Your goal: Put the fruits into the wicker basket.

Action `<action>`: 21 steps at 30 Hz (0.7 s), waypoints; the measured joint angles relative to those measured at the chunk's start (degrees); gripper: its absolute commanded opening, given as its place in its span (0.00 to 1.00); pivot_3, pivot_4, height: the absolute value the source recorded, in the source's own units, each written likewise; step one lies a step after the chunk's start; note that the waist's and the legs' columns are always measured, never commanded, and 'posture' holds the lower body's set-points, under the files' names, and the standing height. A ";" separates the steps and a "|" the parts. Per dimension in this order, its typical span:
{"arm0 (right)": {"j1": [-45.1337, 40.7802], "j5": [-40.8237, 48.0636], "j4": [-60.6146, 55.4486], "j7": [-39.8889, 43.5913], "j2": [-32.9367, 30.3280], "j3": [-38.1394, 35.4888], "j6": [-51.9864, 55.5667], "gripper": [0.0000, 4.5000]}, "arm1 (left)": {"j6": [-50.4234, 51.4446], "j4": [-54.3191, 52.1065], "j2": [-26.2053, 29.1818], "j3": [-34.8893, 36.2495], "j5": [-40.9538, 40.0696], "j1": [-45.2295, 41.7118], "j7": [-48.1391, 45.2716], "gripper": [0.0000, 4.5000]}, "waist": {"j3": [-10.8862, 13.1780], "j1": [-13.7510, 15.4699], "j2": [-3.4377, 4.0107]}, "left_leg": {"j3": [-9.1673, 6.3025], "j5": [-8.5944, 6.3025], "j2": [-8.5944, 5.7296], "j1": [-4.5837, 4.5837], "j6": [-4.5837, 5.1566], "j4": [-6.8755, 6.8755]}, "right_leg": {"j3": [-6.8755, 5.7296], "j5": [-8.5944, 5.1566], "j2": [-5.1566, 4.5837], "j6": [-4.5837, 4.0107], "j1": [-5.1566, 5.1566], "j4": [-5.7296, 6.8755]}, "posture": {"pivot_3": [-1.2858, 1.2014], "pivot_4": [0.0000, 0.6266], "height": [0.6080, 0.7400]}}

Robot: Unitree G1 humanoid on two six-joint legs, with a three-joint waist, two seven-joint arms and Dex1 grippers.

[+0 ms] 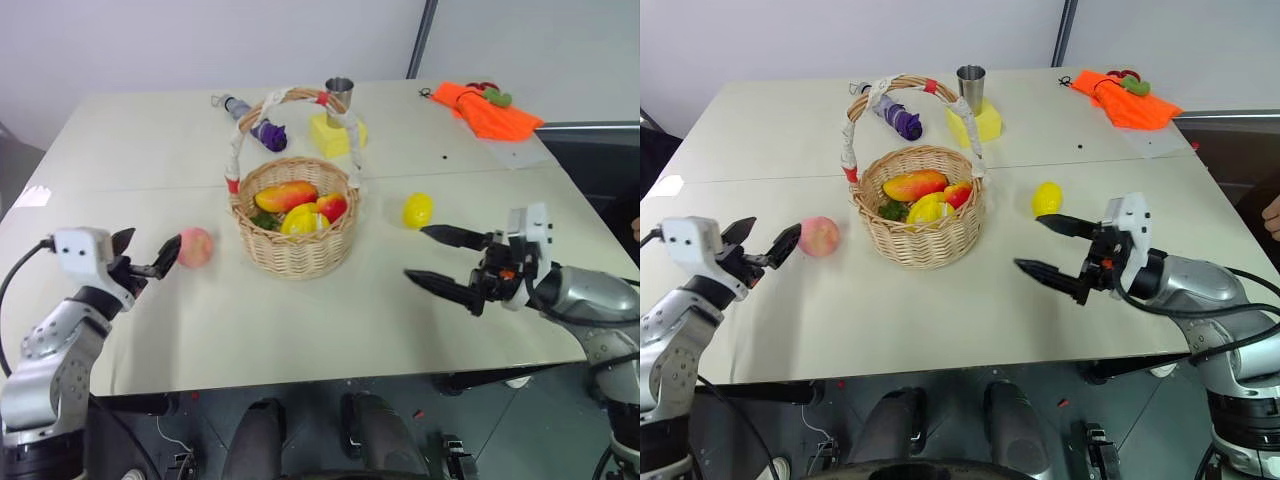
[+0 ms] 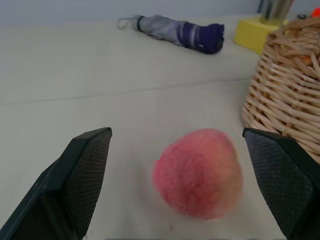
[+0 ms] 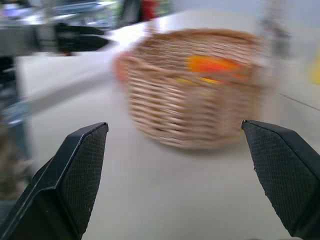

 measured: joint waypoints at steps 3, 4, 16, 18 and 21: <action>-2.35 1.17 -4.08 -0.57 -0.01 2.71 1.65 0.99 | 3.17 0.04 0.79 -2.15 1.55 -2.41 0.71 1.00 | 0.00 0.09 0.00 | 0.00 0.00 0.00 -0.01 0.00 0.00 | -0.01 0.00 -0.01 0.00 0.00 -0.01 | 0.52 0.24 1.00; -2.97 1.35 -4.79 -0.84 0.19 3.32 1.95 0.99 | 4.10 0.12 0.92 -2.88 2.10 -3.07 1.03 1.00 | 0.00 0.15 -0.01 | 0.00 0.00 -0.01 -0.02 0.00 0.00 | -0.01 0.00 -0.01 0.00 0.00 -0.01 | 0.52 0.24 1.00; -5.78 1.39 -6.60 -3.36 2.92 8.61 2.06 1.00 | 13.13 3.09 1.44 -9.88 6.78 -8.22 2.06 0.69 | 0.01 0.11 -0.04 | -0.02 0.00 -0.02 -0.03 0.00 -0.02 | -0.02 0.10 -0.04 -0.15 -0.01 -0.01 | 0.52 0.24 1.00; -5.78 1.04 -6.60 -3.40 2.92 8.62 1.72 1.00 | 12.94 3.36 1.44 -9.70 6.98 -8.16 1.84 0.60 | 0.00 0.17 -0.04 | -0.03 0.00 -0.02 -0.03 0.00 -0.01 | -0.03 0.10 -0.04 -0.16 -0.01 -0.01 | 0.52 0.24 1.00; -5.78 0.39 -6.59 -3.37 2.90 8.63 1.08 1.00 | 12.16 3.38 1.97 -9.00 6.91 -7.22 0.66 0.60 | 0.00 0.06 -0.04 | -0.02 0.00 -0.02 -0.04 0.00 -0.01 | -0.02 0.10 -0.04 -0.16 -0.01 -0.01 | 0.52 0.24 1.00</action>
